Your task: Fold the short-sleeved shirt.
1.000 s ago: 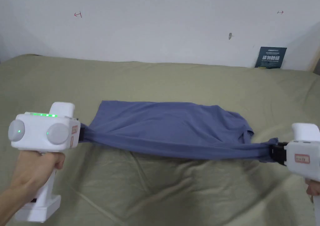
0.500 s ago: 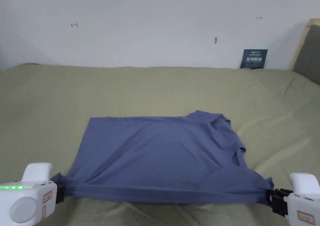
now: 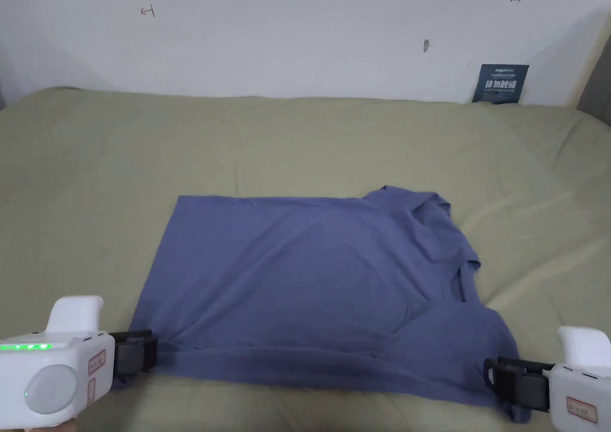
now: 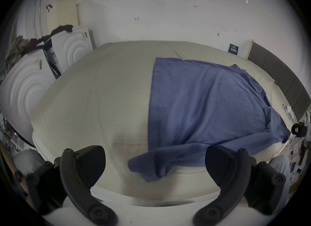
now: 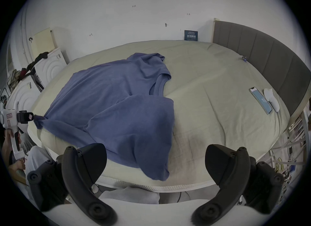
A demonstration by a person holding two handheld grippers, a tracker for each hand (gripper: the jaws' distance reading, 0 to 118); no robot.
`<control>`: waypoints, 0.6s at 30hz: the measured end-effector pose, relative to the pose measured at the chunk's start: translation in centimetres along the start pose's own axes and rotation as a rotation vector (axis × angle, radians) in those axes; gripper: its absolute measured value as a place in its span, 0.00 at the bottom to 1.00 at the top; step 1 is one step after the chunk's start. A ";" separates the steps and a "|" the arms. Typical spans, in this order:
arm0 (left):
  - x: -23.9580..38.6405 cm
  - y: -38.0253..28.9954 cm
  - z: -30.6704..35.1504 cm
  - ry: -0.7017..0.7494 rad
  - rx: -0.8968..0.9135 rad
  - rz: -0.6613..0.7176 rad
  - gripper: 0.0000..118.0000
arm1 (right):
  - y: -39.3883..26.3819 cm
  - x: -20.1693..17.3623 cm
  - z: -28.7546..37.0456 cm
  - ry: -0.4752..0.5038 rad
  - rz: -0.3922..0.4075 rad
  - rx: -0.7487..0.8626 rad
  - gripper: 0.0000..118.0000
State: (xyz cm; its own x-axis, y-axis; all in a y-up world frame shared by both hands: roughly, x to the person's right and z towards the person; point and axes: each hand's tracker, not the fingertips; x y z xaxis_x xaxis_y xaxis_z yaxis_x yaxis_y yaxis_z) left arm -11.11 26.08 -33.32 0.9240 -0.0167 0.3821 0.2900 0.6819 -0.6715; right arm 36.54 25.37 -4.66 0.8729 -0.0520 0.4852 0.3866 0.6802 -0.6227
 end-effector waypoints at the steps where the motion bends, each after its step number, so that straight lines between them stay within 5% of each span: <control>1: 0.0 -0.2 0.4 -0.004 0.003 0.010 0.99 | -0.1 -0.2 0.2 -0.001 0.005 0.002 0.99; 4: -0.1 -0.9 1.9 -0.031 0.019 0.055 0.94 | -0.3 -0.2 0.8 0.025 -0.018 -0.006 0.96; 5: -0.2 -1.2 2.4 -0.034 0.027 0.067 0.84 | -0.5 -0.2 1.0 0.041 -0.041 -0.004 0.86; 7: -0.5 -1.9 3.2 -0.031 0.022 0.076 0.00 | -0.9 -0.1 1.3 0.047 -0.056 0.021 0.05; 9: -0.9 -2.4 3.0 -0.025 0.016 0.066 0.00 | -1.3 -0.4 1.0 -0.038 -0.010 0.071 0.01; 13: -1.9 -3.0 2.0 -0.019 -0.041 0.068 0.00 | -1.5 0.2 0.7 0.019 -0.066 0.007 0.01; 16: -2.9 -2.8 0.9 -0.064 -0.065 0.141 0.13 | -1.4 0.0 0.8 0.006 -0.048 0.002 0.01; 17: -3.1 -2.4 0.7 -0.043 -0.066 0.143 0.23 | -1.3 0.0 0.8 0.007 -0.047 -0.001 0.01; 18: -3.0 -2.3 0.1 -0.039 -0.085 0.124 0.75 | -1.3 -0.1 0.8 0.015 -0.045 -0.008 0.01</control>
State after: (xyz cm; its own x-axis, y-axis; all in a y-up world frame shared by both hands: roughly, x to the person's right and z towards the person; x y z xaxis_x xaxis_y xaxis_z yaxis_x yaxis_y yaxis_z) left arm -14.55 24.69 -32.86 0.9441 0.0935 0.3163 0.1959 0.6123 -0.7660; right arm 35.75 25.10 -3.36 0.8591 -0.0934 0.5031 0.4275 0.6715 -0.6053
